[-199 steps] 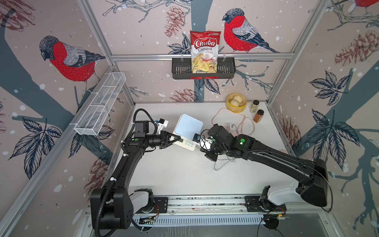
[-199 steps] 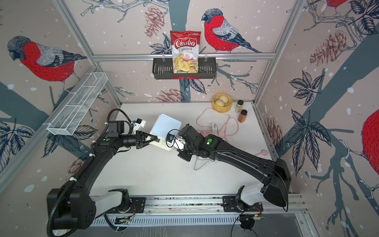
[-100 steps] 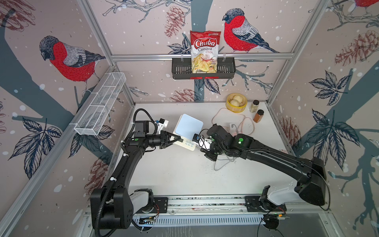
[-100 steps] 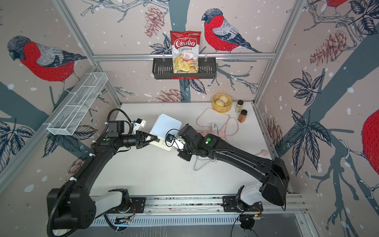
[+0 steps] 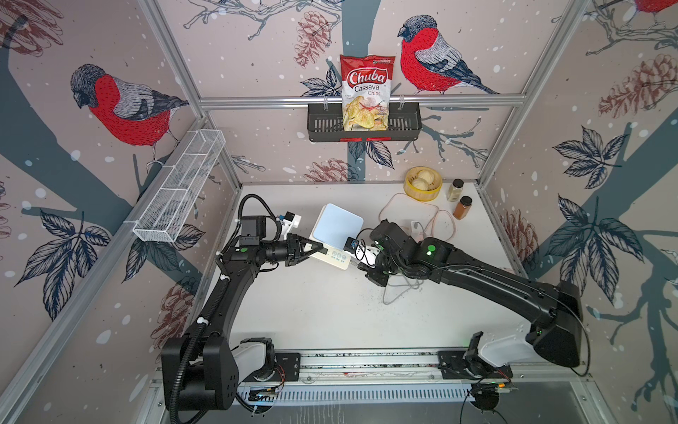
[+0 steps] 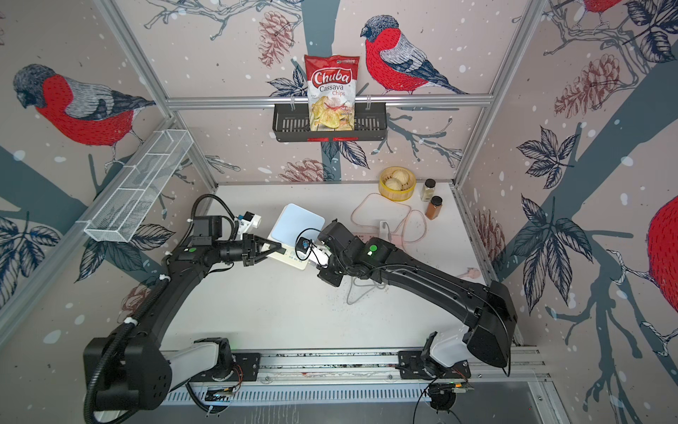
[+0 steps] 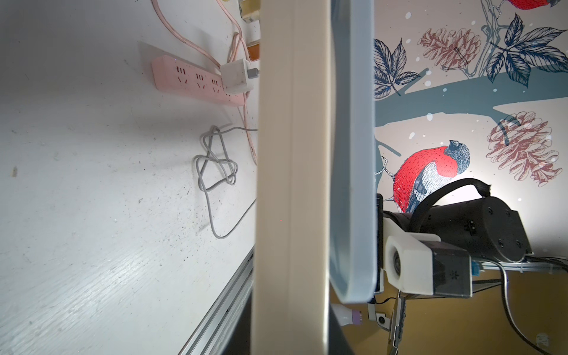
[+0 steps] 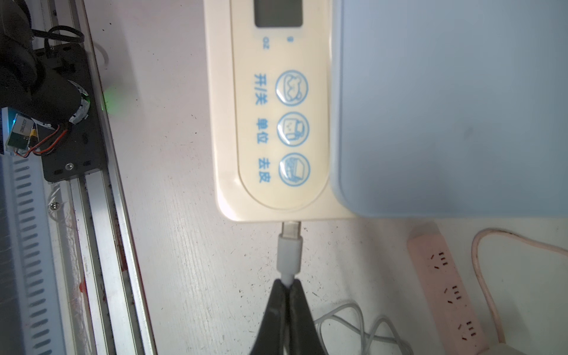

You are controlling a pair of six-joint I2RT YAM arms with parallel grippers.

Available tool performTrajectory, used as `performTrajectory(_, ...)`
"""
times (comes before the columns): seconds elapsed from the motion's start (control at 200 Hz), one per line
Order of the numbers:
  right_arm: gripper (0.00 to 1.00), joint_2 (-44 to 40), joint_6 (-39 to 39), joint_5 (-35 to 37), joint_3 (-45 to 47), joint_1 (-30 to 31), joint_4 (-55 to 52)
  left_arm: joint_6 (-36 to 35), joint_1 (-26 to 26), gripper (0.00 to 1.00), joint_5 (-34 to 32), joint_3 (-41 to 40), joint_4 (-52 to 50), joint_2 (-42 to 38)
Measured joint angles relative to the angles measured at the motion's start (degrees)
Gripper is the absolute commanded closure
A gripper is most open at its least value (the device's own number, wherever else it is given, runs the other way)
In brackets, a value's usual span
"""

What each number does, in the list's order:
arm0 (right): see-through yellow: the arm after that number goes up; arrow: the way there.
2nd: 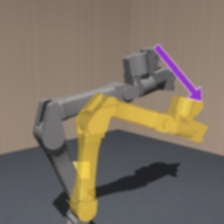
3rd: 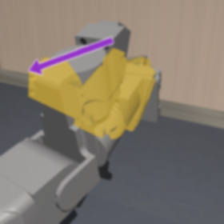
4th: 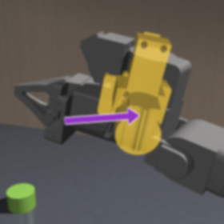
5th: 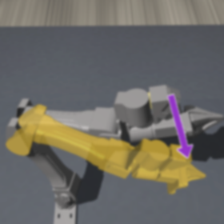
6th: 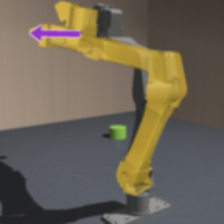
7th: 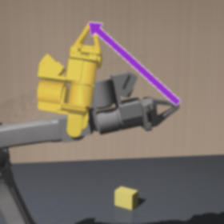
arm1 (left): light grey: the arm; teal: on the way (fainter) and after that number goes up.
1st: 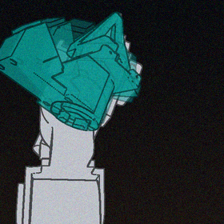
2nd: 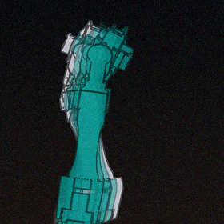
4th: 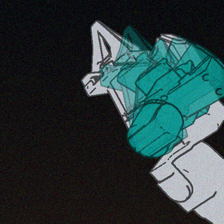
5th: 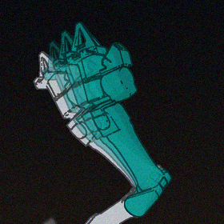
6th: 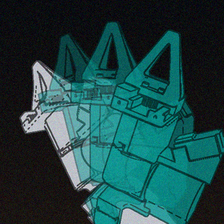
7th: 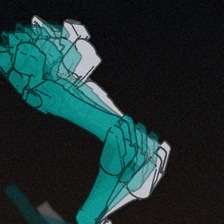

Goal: Charge the electronic scale
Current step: Insert the charging cable into the electronic scale.

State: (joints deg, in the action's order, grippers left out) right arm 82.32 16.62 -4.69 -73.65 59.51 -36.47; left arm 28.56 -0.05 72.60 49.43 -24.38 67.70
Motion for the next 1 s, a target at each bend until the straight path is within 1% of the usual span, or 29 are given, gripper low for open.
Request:
performTrajectory(0.665,1.00,0.5,-0.1,-0.2,-0.5,0.8,-0.4,0.2,0.1,1.00,-0.2,0.0,0.2,-0.1)
performTrajectory(1.001,1.00,1.4,0.7,0.0,-2.1,0.9,-3.8,-0.8,2.2,1.00,-1.2,0.7,-0.6,0.6)
